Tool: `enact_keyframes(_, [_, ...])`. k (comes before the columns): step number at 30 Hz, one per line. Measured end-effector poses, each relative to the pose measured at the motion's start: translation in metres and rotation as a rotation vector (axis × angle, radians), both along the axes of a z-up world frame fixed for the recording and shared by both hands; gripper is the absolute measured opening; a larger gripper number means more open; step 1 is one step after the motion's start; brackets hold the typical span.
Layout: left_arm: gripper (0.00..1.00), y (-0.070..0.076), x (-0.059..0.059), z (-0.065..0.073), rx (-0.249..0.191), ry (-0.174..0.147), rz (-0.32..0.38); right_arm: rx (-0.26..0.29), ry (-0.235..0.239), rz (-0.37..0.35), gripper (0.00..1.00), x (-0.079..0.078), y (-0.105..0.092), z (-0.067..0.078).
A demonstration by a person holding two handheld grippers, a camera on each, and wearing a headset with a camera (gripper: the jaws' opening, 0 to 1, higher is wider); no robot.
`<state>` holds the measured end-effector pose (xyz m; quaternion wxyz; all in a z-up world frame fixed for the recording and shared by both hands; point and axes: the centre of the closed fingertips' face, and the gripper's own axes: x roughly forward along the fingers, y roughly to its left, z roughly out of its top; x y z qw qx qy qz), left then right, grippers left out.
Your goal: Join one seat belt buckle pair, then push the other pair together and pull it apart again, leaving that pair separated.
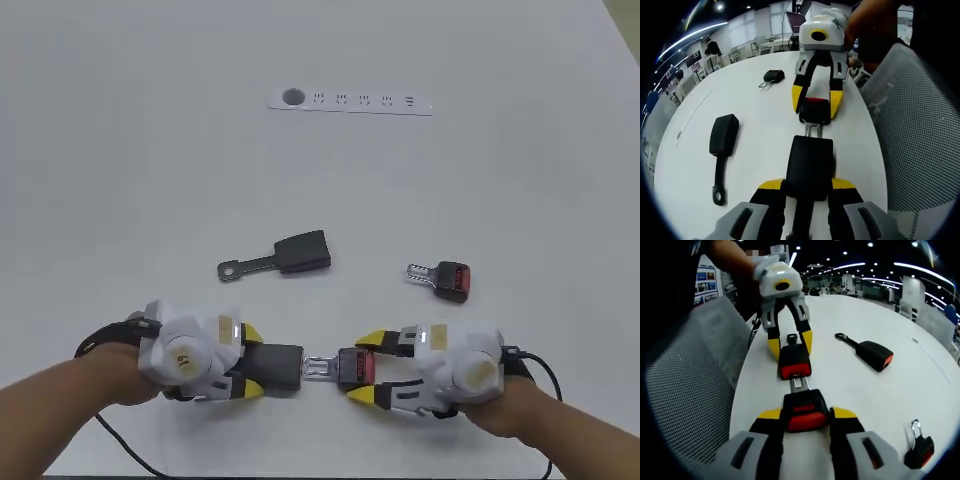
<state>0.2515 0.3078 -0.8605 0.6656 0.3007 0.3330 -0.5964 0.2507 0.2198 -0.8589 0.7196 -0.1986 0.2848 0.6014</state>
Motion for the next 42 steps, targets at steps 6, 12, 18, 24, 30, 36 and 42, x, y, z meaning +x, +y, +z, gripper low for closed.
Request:
enact_keyframes(6, [0.34,0.0,0.0,0.0,0.008,0.0,-0.004,0.002,0.003,0.01,0.36,-0.002,0.012,-0.001])
enact_keyframes(12, [0.34,0.0,0.0,0.0,0.019,-0.002,-0.014,-0.007,0.002,0.002,0.36,-0.002,0.01,-0.002])
enact_keyframes(18, [0.33,0.0,0.0,0.0,0.035,-0.005,-0.027,-0.017,0.005,0.0,0.35,-0.002,0.014,-0.003])
enact_keyframes(24, [0.33,0.0,-0.001,0.0,0.05,-0.005,-0.047,-0.016,0.005,-0.009,0.35,-0.002,0.027,-0.003])
enact_keyframes(30, [0.33,0.002,0.0,-0.001,0.065,-0.003,-0.052,-0.009,0.004,-0.033,0.35,-0.002,0.03,-0.002])
enact_keyframes(36, [0.33,0.001,0.0,-0.001,0.059,0.0,-0.051,-0.021,0.01,-0.03,0.35,-0.003,0.03,-0.004])
enact_keyframes(42, [0.33,0.001,0.0,-0.002,0.06,0.003,-0.061,-0.021,0.008,-0.024,0.35,-0.002,0.03,-0.004])
